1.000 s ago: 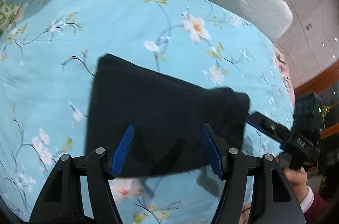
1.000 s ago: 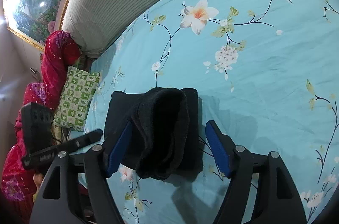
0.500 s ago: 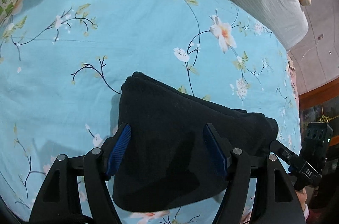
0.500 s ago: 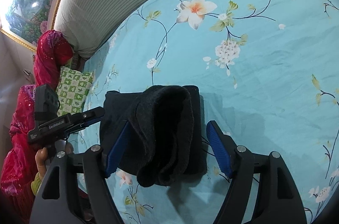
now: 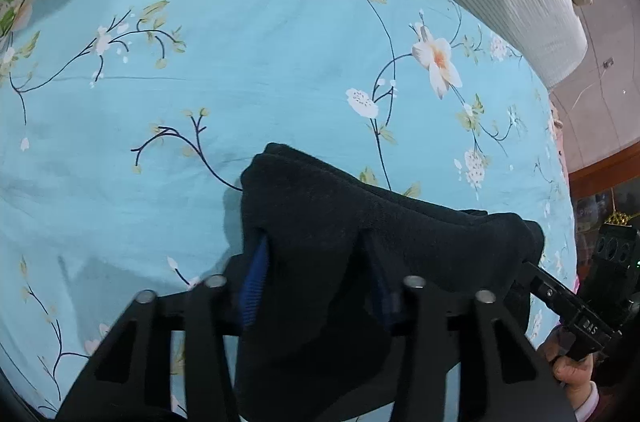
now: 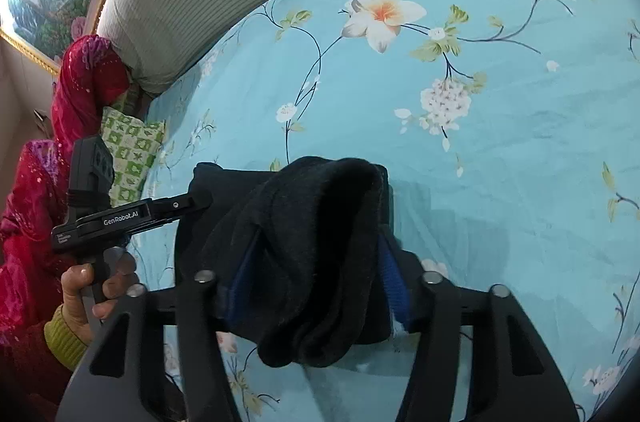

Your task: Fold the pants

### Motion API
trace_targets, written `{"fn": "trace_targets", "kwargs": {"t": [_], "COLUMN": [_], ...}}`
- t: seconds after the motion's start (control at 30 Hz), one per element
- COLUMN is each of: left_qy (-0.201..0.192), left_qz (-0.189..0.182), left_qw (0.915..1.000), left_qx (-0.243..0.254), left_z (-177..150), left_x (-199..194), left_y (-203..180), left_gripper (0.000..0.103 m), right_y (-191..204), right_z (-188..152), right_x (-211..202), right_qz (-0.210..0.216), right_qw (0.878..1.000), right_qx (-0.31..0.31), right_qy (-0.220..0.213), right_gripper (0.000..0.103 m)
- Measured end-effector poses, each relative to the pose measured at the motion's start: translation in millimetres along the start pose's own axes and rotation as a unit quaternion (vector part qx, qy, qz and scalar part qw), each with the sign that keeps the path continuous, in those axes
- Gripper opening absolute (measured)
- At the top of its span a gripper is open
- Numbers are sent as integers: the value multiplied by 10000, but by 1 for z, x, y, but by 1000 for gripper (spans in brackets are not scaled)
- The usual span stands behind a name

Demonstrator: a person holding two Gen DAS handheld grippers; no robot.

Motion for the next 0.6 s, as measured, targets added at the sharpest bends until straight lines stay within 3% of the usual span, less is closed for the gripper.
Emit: {"fn": "trace_targets", "kwargs": {"t": [0.03,0.13,0.37,0.5,0.6], "left_qy": [-30,-141,-468,-465,-481], "left_qz": [-52,-127,-250,-92,74], "left_qw": [10000,9998,9981,9985,9987], "left_qx": [-34,-108,-314,-276,-178], "left_z": [0,1,0,-2,-1], "left_x": [-2,-11,-30,-24,-18], "left_y": [2,7,15,17,14], "left_gripper": [32,26,23,23,24], "right_y": [2,14,60,48,20], "right_z": [1,6,30,27,16], "right_x": [0,-3,-43,-32,-13], "right_qz": [31,174,1084,641,268], "right_qw": [10000,9997,9919,9946,9981], "right_qx": [-25,-176,-439,-729,-530], "right_qy": [-10,-31,-491,-365,-147], "right_gripper": [39,27,16,13,12]}}
Point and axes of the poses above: each gripper's, at about its wrist camera, not at the fingertips, and x roughly the way its jaws point, y to its left, z to its top, the point moved 9 cm from there along x, roughly the way its jaws point, and after that the axes turned 14 degrees about -z, right-handed, at the moved point
